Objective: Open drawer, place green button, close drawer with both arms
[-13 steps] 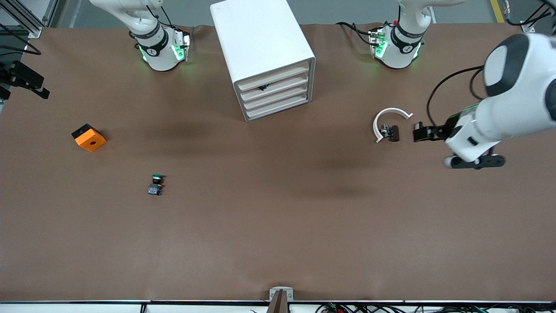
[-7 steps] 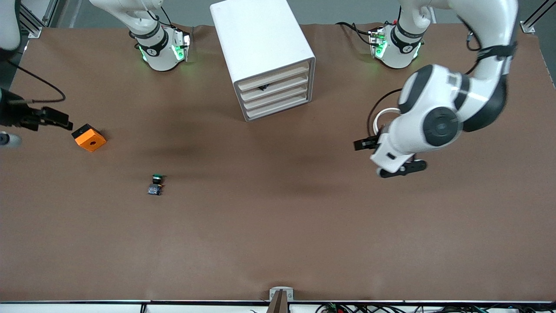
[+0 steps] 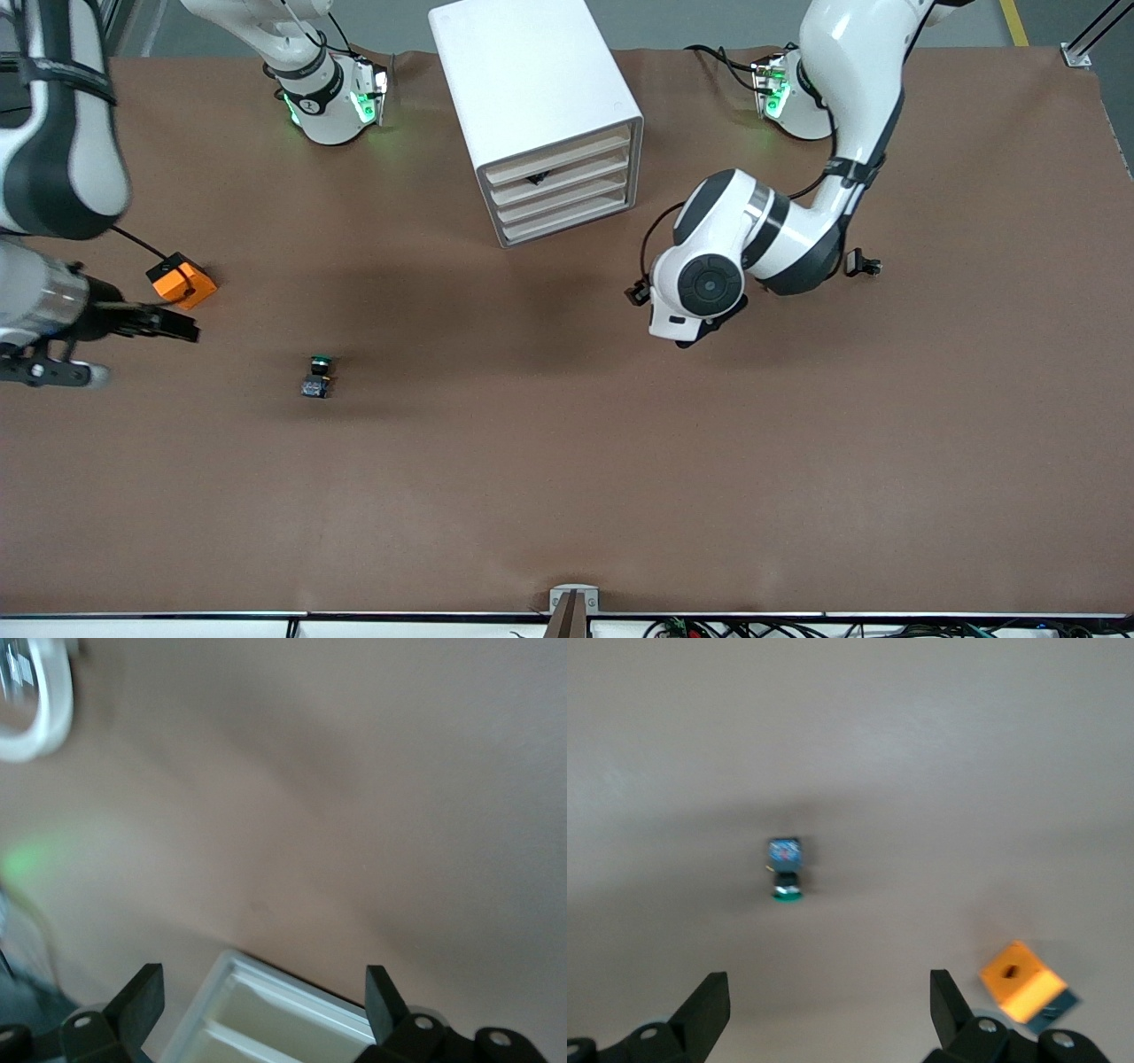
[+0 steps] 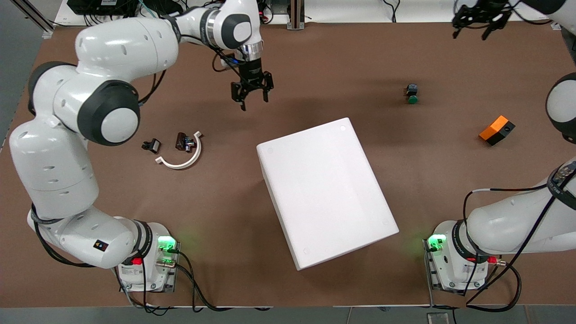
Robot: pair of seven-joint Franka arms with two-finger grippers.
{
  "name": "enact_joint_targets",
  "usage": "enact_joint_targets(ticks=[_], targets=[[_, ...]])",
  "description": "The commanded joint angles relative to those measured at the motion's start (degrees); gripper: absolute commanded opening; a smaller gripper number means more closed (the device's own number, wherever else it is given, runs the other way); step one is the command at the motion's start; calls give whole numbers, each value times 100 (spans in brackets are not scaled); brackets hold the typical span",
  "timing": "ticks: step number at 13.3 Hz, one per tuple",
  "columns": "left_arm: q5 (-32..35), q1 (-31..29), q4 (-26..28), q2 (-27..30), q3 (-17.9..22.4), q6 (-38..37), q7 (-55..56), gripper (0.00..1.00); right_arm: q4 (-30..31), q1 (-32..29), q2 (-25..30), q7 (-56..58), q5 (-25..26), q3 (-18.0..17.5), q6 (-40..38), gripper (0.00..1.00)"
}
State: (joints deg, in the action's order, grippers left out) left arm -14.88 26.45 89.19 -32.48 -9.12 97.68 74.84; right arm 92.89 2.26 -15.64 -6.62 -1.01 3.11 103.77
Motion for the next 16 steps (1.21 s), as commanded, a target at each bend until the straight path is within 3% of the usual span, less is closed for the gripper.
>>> enact_joint_targets(ticks=[1,4,7,13,16], targets=[[-750,44,-209,-363,33,-83,1633,100,-114,318,-386,-498,-13,32,414,100],[-1778,44,-191,-661,33,-266,3147,100,0,380,-826,-507,-13,32,931,100],[-2676,79,-191,-960,33,-530,3677,100,720,424,-1011,-612,-13,32,2170,100],[-3379,88,-209,-1532,33,-698,4328,100,1520,495,-1345,-920,-4,41,3525,100],[-3548,290,-209,-1690,33,-698,4626,100,1811,503,-1346,-929,-4,32,3694,100]])
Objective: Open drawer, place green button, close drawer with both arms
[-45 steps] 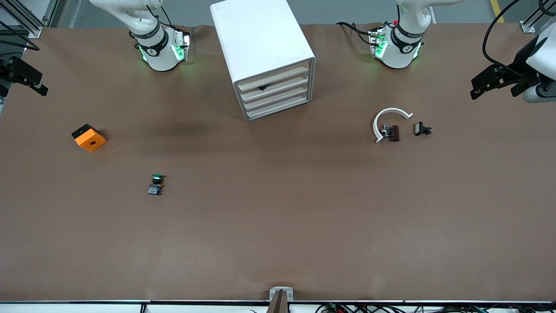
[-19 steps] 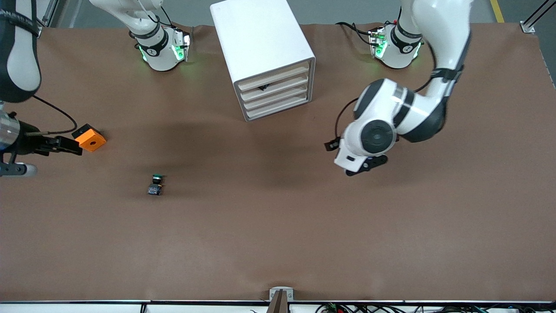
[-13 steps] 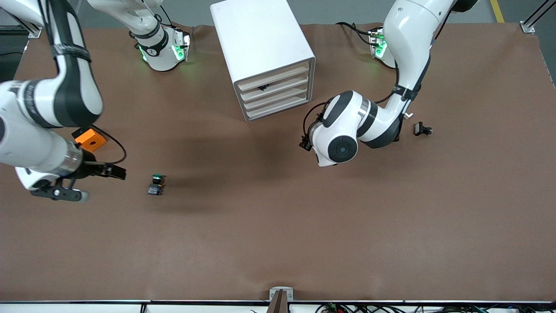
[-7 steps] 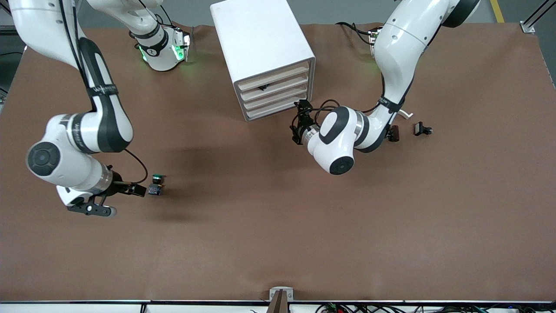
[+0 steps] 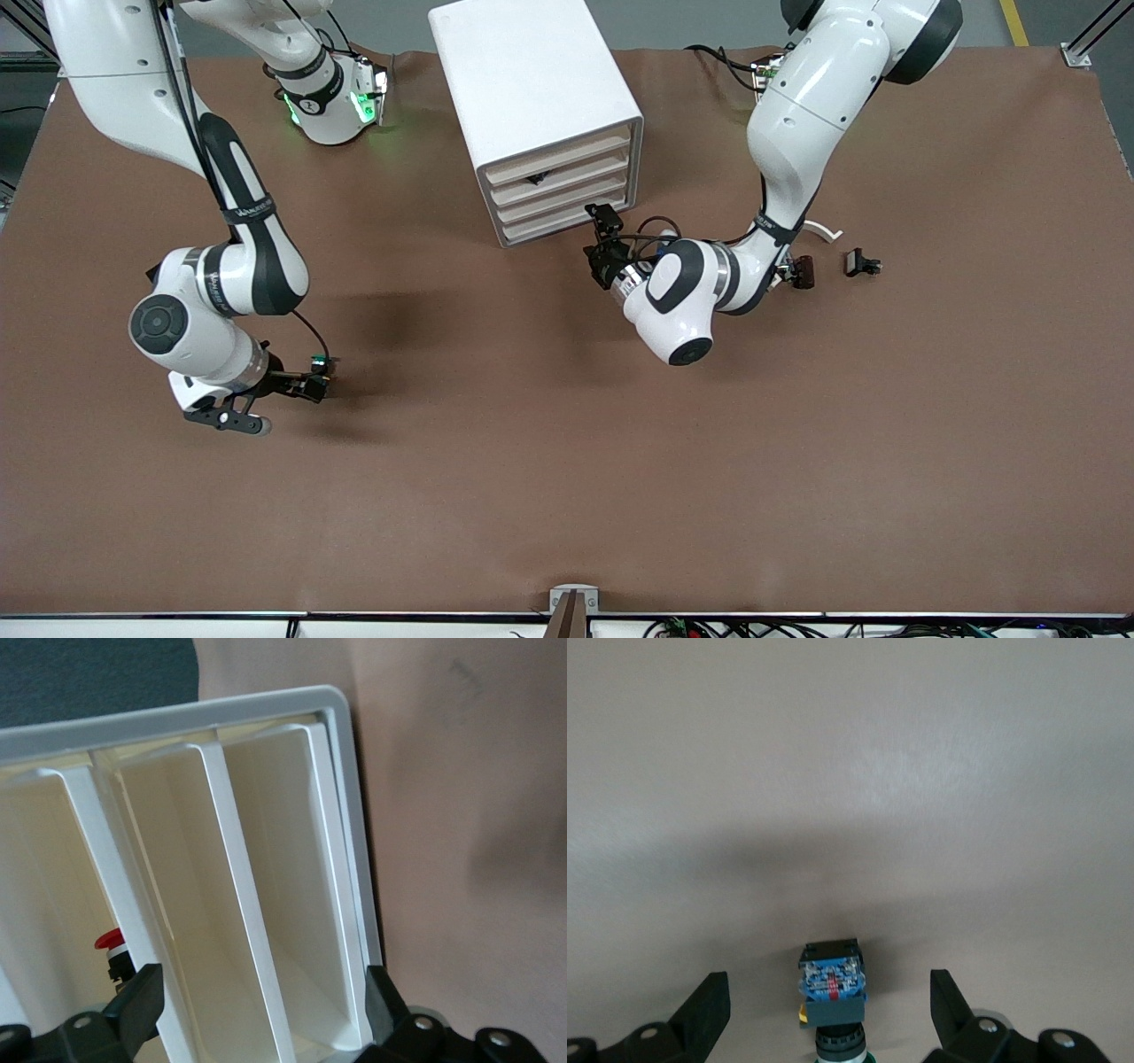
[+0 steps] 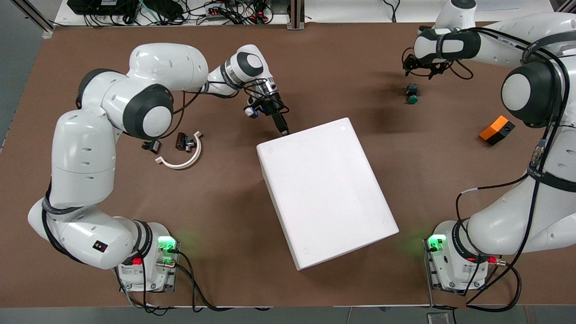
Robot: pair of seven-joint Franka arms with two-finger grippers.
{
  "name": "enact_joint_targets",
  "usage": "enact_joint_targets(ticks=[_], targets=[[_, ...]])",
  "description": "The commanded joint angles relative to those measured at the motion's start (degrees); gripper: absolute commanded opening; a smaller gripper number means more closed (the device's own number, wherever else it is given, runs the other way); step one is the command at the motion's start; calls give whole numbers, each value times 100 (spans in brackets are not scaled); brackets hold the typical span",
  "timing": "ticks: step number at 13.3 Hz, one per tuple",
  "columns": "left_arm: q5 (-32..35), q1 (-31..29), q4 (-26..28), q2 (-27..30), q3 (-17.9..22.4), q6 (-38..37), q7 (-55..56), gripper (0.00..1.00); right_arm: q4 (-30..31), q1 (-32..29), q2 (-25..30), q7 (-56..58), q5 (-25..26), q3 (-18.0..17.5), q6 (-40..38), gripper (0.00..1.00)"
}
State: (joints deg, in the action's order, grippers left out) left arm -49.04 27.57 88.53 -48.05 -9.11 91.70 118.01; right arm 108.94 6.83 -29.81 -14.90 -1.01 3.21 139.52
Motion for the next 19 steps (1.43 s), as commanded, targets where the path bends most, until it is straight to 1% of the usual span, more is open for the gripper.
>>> enact_joint_targets(ticks=[1,2,3,4,6,10,13,14,15,16,17,18,19], targets=[[-132,187,-152,-204,33,-100,467,99,241,46,72,-101,-5,21,145,100],[-193,187,-152,-257,24,-109,599,90,320,55,72,-101,-5,21,232,100],[-254,222,-143,-257,24,-117,652,86,391,72,72,-92,-5,21,346,100],[-272,327,-152,-266,32,-257,670,84,470,116,63,-92,-5,21,452,100],[-263,372,-152,-362,33,-459,662,60,540,117,46,-92,-5,21,602,100],[-255,442,-152,-477,33,-645,653,59,567,108,-138,-92,-5,21,884,100],[-272,477,-152,-486,33,-645,609,31,567,108,-165,-92,-5,21,919,100],[-272,486,-152,-495,33,-645,618,26,567,108,-191,-92,-5,21,919,100],[-281,486,-160,-512,33,-645,609,16,576,108,-200,-100,-5,21,919,100],[-281,486,-160,-512,33,-645,609,8,628,116,-192,-101,-5,21,919,68],[-281,486,-160,-521,33,-645,609,3,637,117,-183,-109,-13,21,901,14],[-272,477,-160,-521,33,-645,609,0,637,125,-183,-222,-14,13,901,0],[-264,442,-178,-521,41,-645,600,0,637,143,-183,-328,-14,13,901,0]])
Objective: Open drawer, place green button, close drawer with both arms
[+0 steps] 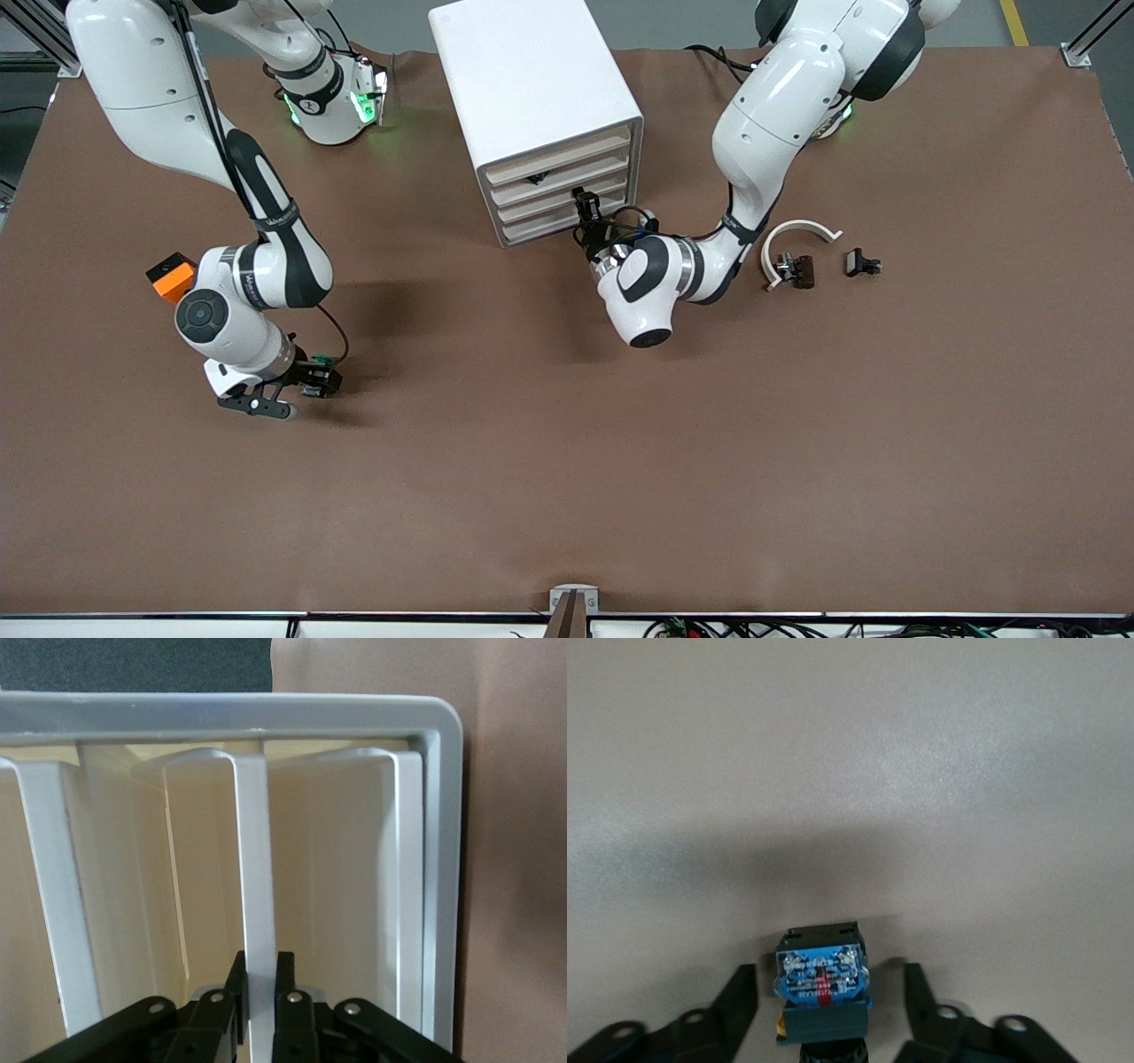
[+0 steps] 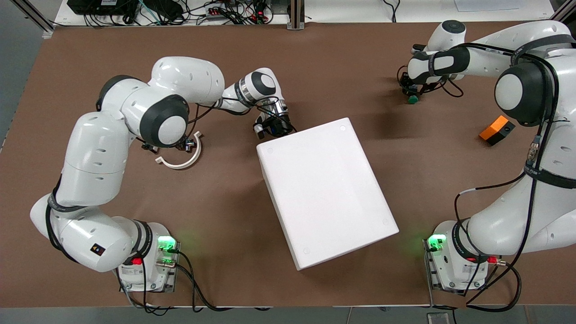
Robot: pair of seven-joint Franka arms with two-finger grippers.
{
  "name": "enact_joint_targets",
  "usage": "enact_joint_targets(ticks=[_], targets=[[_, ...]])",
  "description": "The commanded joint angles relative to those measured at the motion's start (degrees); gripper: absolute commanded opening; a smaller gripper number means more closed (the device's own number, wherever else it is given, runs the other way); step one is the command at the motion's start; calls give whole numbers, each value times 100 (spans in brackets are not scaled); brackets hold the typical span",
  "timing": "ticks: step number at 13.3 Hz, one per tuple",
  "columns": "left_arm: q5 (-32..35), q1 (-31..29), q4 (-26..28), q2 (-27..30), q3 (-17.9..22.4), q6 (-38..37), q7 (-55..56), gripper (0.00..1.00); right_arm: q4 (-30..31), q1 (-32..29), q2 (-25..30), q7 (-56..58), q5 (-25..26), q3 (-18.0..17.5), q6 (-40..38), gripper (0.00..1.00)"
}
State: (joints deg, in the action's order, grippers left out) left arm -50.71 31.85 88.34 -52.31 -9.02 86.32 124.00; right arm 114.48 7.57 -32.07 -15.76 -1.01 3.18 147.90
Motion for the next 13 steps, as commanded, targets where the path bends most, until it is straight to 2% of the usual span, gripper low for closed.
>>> enact_joint_targets(ticks=[1,4,8,13], targets=[[-97,-11,-264,-104,66,-106,10,0,84,87,43,-252,-14,25,55,0],[-88,-160,-536,-165,120,-63,2,0,-65,218,252,-549,-5,16,-382,0],[-88,-494,-880,-306,120,69,-16,0,-1021,955,763,-2286,-5,16,-2349,0],[-88,-758,-1082,-297,120,333,-16,0,-1339,2212,1334,-4502,-48,-1,-3065,0]])
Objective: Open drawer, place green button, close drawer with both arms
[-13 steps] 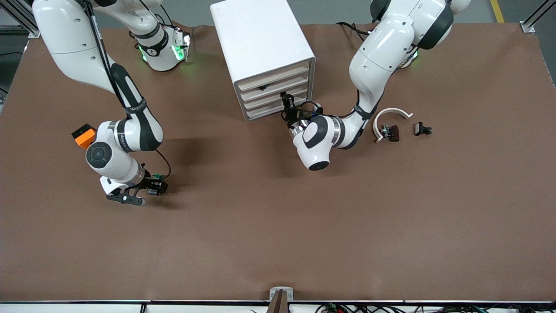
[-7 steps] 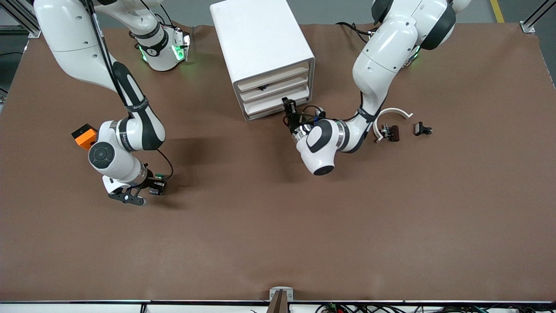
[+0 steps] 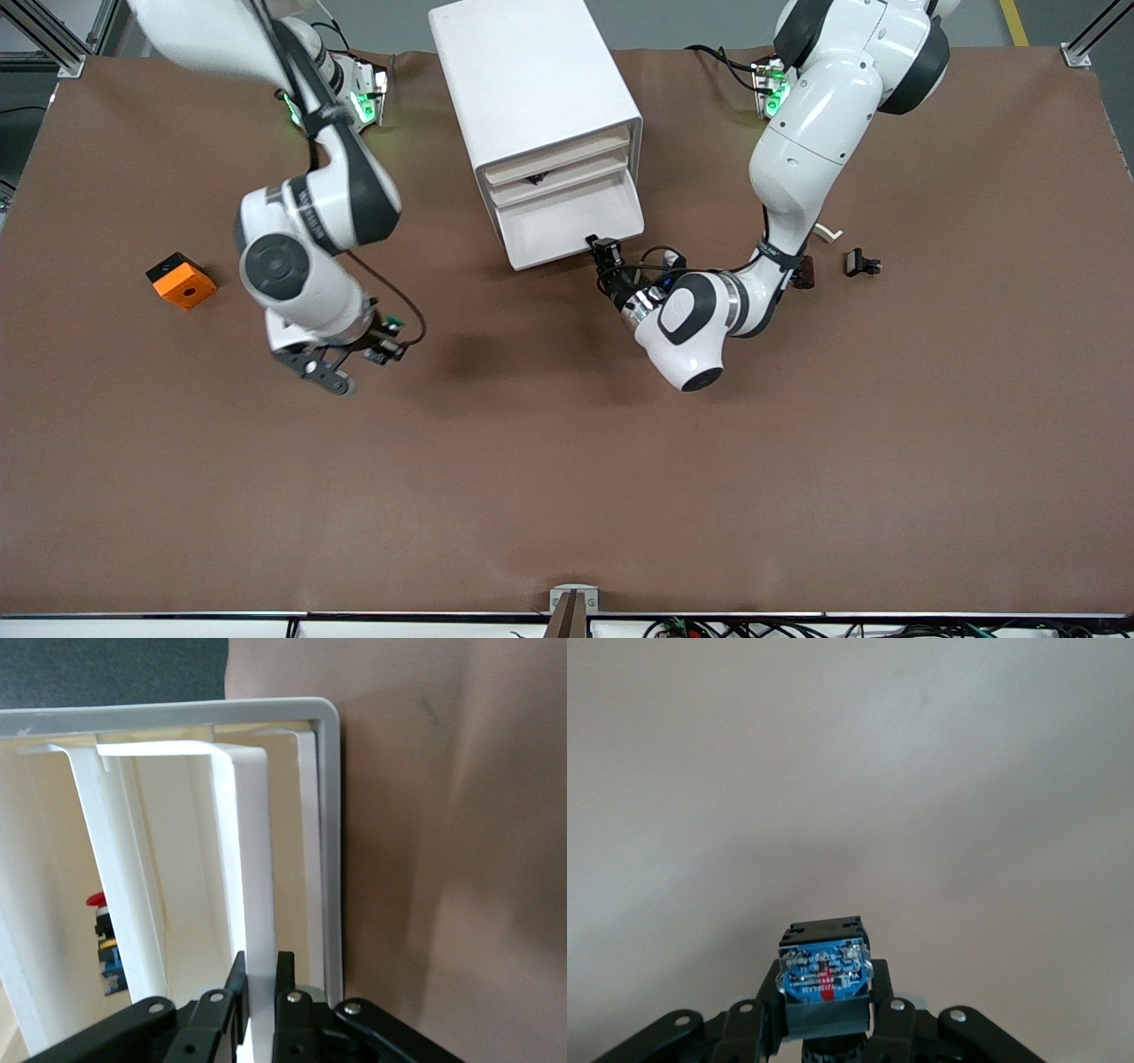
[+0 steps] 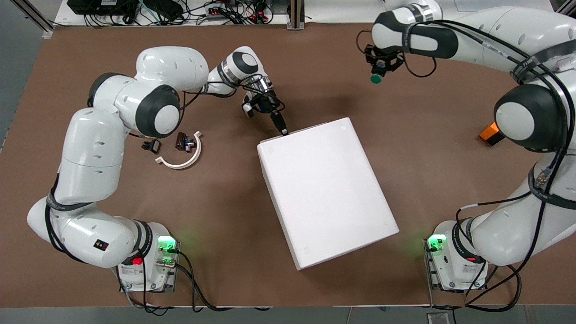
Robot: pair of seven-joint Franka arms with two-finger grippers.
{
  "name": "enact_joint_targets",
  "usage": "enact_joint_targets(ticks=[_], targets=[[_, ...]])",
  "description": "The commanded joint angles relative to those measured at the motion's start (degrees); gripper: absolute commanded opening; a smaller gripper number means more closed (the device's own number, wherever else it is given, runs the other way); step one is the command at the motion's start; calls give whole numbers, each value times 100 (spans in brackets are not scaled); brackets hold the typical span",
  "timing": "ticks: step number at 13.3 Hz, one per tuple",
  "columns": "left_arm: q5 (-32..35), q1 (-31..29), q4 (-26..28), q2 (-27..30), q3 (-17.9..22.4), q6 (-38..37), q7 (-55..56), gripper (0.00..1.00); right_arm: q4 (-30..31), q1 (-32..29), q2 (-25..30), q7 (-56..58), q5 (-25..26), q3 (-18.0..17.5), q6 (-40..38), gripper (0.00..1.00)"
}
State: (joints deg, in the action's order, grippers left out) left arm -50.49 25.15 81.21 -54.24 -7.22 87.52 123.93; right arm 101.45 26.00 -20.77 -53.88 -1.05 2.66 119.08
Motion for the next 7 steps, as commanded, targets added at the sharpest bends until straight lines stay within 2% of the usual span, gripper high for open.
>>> enact_joint_targets(ticks=[1,3,7], targets=[[-110,-107,-412,-113,-60,239,-17,0,-168,571,258,-1094,-271,42,-323,0],[-110,-159,-448,-104,-60,388,-26,0,-537,941,267,-1719,-536,51,-822,0],[-93,-177,-535,-96,-60,406,-26,6,-627,1635,241,-2740,-528,60,-834,0]])
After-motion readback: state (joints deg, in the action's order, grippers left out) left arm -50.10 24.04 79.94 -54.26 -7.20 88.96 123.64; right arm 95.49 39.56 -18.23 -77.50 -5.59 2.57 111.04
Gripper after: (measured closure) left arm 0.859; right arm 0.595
